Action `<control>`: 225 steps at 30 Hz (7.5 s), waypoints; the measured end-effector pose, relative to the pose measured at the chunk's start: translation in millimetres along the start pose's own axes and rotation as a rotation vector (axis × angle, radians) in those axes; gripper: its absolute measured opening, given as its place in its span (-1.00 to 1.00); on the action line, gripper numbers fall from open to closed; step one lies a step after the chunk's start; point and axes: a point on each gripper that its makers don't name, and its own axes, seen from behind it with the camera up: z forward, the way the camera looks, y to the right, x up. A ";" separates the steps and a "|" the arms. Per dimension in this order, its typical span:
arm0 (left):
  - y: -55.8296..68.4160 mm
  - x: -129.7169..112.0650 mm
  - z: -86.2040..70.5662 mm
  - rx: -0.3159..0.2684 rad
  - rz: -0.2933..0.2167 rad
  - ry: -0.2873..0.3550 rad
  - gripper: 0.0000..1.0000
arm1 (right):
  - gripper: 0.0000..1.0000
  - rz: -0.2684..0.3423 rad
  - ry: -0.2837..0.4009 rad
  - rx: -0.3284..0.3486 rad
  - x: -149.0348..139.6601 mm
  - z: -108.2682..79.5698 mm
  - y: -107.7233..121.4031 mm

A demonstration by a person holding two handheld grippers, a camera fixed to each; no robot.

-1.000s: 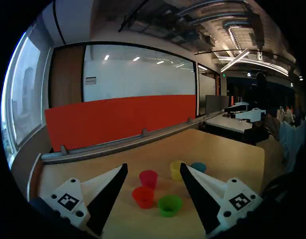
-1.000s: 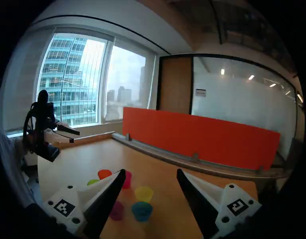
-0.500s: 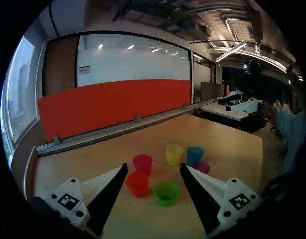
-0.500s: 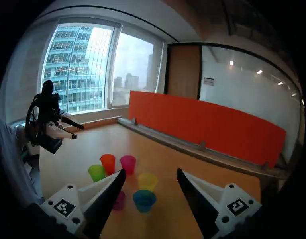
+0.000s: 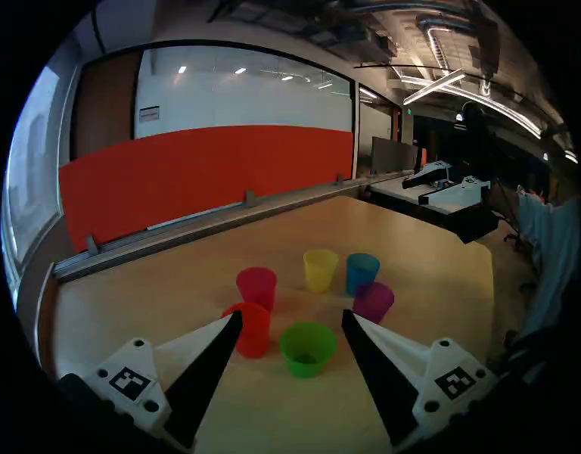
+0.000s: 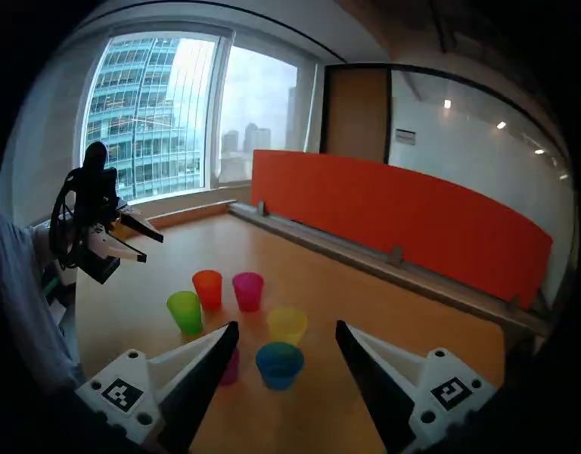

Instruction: Pour water

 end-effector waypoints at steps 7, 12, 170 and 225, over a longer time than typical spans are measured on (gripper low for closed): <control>5.3 -20.4 8.3 -0.014 0.016 -0.040 0.96 | 0.99 0.007 -0.042 0.014 -22.9 9.9 0.1; 10.3 -36.5 13.0 -0.029 0.021 -0.075 0.96 | 0.99 0.002 -0.073 0.019 -38.0 15.6 0.9; 15.8 -36.2 44.3 -0.024 0.010 -0.033 0.72 | 0.79 0.006 -0.079 0.008 -64.8 84.4 -8.8; 35.2 45.0 43.3 -0.062 -0.002 0.245 0.74 | 0.78 -0.049 0.283 -0.028 63.3 45.3 -22.7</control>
